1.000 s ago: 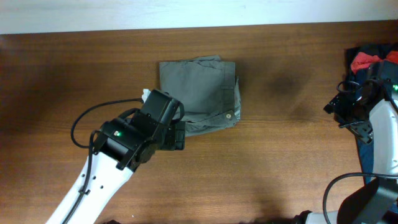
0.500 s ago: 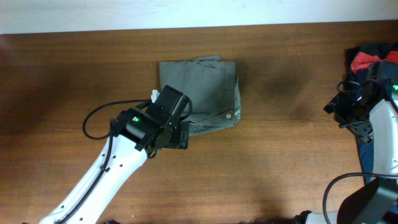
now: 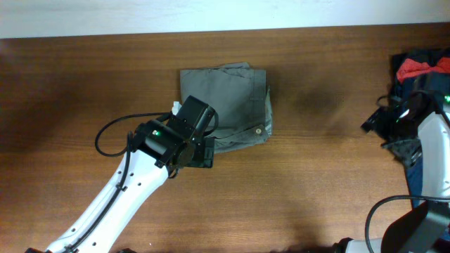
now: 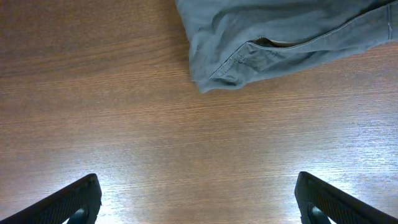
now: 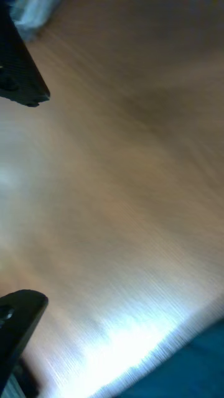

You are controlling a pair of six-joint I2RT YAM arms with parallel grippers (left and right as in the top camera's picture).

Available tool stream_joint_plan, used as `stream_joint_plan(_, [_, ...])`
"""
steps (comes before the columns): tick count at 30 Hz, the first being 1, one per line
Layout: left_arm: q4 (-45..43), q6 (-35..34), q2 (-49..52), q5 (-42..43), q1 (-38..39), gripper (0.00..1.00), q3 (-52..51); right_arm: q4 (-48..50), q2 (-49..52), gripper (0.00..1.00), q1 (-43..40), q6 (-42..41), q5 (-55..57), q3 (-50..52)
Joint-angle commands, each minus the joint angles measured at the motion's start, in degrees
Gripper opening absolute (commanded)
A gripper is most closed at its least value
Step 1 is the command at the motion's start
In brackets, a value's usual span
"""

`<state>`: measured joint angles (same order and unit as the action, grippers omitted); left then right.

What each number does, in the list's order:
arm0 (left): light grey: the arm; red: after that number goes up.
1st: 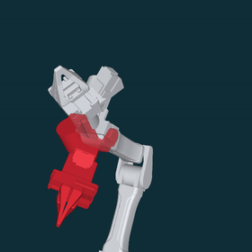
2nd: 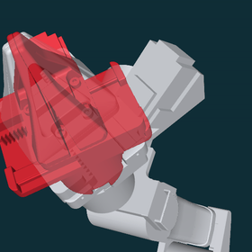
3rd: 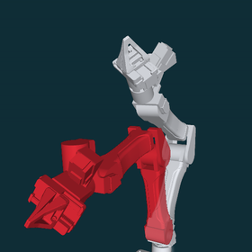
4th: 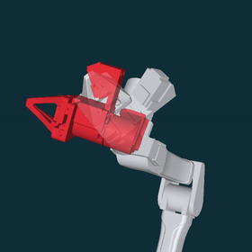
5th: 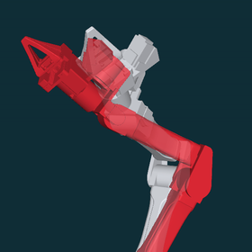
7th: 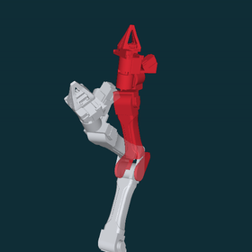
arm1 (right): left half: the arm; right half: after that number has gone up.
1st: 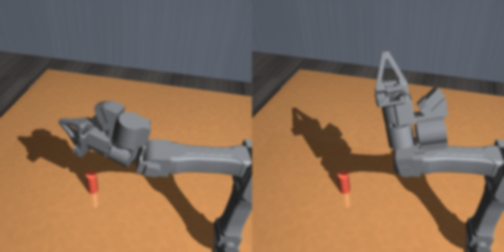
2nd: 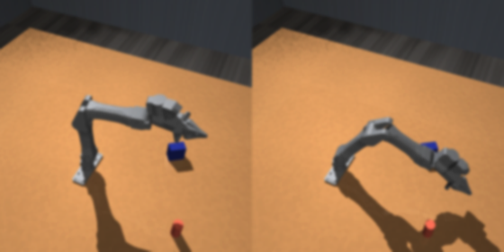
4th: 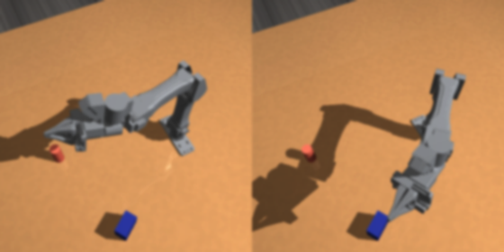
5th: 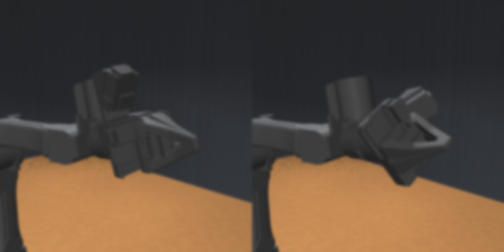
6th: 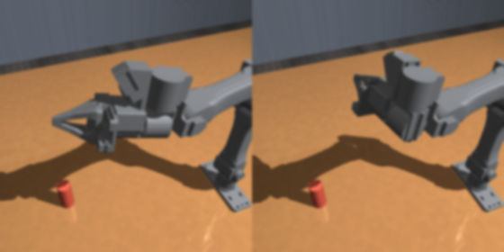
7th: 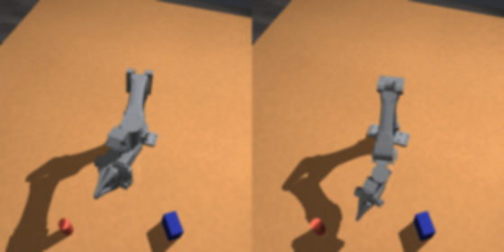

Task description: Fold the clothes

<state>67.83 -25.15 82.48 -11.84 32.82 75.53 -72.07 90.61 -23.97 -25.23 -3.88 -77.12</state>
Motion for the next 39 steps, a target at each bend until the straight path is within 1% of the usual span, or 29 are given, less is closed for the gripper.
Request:
stream_joint_plan(1, [-0.11, -0.55, 0.24, 0.02, -0.24, 0.99, -0.57, -2.16, -0.44, 0.99, -0.15, 4.04, -17.07, -0.7])
stream_joint_plan(2, [-0.11, -0.55, 0.24, 0.02, -0.24, 0.99, -0.57, -2.32, -0.52, 0.99, -0.04, 6.93, -20.94, -0.7])
stream_joint_plan(4, [-0.11, -0.55, 0.24, 0.02, -0.24, 0.99, -0.57, -2.58, -1.2, 0.99, -0.07, 9.55, -24.85, -0.7])
stream_joint_plan(9, [-0.11, -0.57, 0.24, 0.02, -0.24, 0.99, -0.57, -4.35, -6.14, 0.99, -0.07, 13.4, -25.46, -0.7])
stream_joint_plan(13, [-0.11, -0.57, 0.24, 0.02, -0.24, 0.99, -0.57, -6.47, -14.82, 0.98, -0.07, 16.9, -25.49, -0.7])
stream_joint_plan(22, [-0.11, -0.55, 0.24, 0.02, -0.24, 0.99, -0.57, -14.36, -37.77, 0.99, -0.07, 16.63, -25.62, -0.7])
stream_joint_plan(24, [-0.11, -0.55, 0.24, 0.02, -0.24, 0.99, -0.57, -14.73, -42.36, 0.99, -0.07, 15.1, -25.7, -0.7])
stream_joint_plan(28, [-0.11, -0.55, 0.24, 0.02, -0.24, 0.99, -0.57, -14.73, -49.48, 0.99, -0.07, 8.35, -25.68, -0.7])
stream_joint_plan(32, [-0.11, -0.55, 0.24, 0.02, -0.24, 0.99, -0.57, -14.58, -53.37, 0.99, -0.07, 8.44, -20.33, -0.7])
stream_joint_plan(39, [-0.11, -0.55, 0.24, 0.02, -0.24, 0.99, -0.57, -13.31, -54.53, 0.99, 1.05, 8.44, -18.32, -0.66])
